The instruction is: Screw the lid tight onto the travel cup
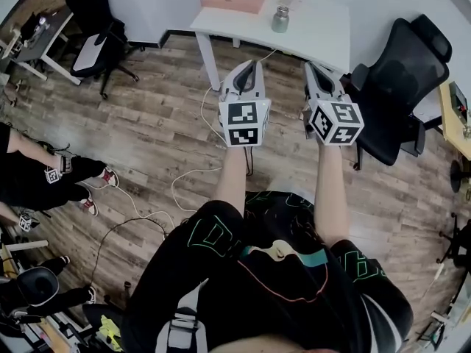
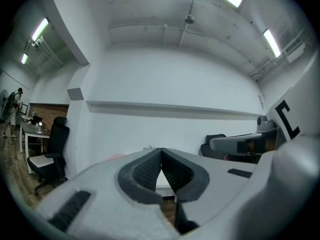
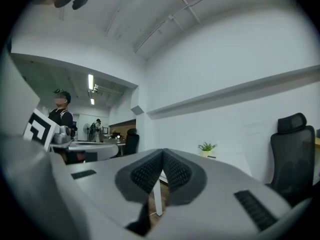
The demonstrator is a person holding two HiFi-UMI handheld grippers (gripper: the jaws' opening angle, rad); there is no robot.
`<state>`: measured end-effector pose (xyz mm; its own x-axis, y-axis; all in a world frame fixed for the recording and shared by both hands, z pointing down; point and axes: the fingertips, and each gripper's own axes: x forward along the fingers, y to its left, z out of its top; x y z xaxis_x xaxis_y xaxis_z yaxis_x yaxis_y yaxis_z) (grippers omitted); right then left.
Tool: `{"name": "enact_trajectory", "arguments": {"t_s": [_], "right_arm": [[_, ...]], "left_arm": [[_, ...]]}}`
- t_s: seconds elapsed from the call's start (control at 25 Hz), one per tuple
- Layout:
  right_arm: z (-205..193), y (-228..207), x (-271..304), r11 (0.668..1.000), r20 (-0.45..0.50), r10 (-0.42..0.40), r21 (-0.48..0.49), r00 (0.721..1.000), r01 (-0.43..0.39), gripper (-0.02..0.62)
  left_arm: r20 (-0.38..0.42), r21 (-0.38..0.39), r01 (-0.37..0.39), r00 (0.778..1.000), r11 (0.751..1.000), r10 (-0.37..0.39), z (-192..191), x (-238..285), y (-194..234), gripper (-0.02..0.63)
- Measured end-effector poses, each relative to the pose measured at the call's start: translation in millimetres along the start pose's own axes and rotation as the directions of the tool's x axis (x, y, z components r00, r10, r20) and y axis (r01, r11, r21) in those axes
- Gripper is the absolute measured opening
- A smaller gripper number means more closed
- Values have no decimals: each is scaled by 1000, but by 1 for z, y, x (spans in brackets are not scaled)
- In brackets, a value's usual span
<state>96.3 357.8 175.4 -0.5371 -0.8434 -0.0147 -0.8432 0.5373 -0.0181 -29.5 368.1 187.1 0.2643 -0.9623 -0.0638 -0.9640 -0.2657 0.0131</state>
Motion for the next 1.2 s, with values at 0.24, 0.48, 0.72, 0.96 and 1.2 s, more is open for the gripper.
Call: {"name": "enact_trajectory", "arguments": {"t_s": [0.24, 0.48, 0.72, 0.96, 1.2], "right_arm": [[2, 14, 3, 999, -2, 47, -6, 999, -47, 5], [-1, 17, 14, 998, -9, 64, -7, 998, -64, 5], [-8, 3, 38, 998, -17, 64, 6, 998, -64, 5], [-25, -24, 70, 998, -53, 60, 9, 997, -60, 5], [-50, -66, 108, 998, -125, 58, 15, 991, -56, 6]], "left_arm": [[1, -15, -24, 1000, 1000, 24, -3, -11, 11, 8], [-7, -28, -66, 998, 997, 65, -11, -14, 33, 8], [-24, -34, -55, 998, 998, 55, -22, 10, 38, 8], [-49, -67, -28, 998, 997, 25, -46, 54, 38, 8], [-99, -115, -10, 995, 993, -1, -78, 114, 34, 8]]}}
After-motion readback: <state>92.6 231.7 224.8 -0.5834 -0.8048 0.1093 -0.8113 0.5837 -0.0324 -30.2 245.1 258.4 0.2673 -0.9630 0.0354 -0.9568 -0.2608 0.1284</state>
